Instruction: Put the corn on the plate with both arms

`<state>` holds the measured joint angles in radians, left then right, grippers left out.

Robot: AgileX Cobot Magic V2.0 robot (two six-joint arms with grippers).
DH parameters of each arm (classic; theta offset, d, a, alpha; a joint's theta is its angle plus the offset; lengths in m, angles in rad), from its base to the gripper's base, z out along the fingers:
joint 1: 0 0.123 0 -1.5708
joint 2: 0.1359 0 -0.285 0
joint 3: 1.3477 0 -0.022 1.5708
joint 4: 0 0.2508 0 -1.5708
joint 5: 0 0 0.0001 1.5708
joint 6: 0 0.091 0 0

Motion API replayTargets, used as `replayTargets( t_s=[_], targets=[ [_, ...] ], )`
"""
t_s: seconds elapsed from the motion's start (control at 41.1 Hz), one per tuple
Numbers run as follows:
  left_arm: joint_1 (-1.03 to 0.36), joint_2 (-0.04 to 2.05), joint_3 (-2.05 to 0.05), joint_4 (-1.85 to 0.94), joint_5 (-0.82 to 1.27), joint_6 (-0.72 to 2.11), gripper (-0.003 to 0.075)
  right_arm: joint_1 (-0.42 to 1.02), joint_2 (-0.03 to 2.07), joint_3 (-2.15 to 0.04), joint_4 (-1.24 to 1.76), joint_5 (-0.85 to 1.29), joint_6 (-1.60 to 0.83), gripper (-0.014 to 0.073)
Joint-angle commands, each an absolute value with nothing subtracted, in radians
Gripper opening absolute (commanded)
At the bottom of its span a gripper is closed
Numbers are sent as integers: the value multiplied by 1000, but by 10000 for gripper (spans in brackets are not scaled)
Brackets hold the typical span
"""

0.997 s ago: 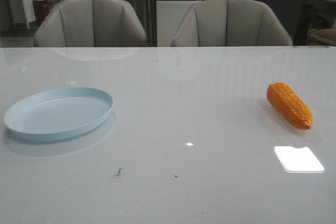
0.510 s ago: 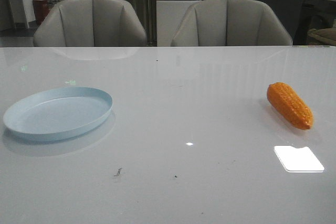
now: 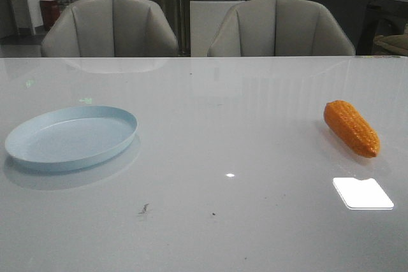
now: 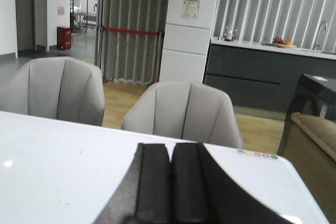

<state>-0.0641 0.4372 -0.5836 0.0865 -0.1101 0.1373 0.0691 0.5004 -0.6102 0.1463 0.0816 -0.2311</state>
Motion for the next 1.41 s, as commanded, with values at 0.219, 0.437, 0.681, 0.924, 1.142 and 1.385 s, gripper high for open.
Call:
replayTargets(
  t_s=[0.219, 0.437, 0.681, 0.924, 1.142, 1.385],
  targets=[
    [-64, 759, -635, 83, -155, 126, 89, 67, 830, -675, 138, 55, -238, 56],
    [-66, 915, -635, -25, -119, 126, 89, 67, 957, -675, 159, 80, -238, 56],
    [-66, 1015, -635, -35, -88, 126, 264, 67, 1000, -675, 236, 96, -238, 214],
    [-66, 1055, -635, -41, -129, 126, 472, 67, 1011, -675, 236, 116, -238, 619],
    [-66, 1097, -671, -87, -24, 126, 467, 67, 1011, -666, 237, 134, -238, 624],
    [-64, 1251, -934, -95, 345, 126, 468, 67, 1011, -666, 326, 220, -238, 624]
  ],
)
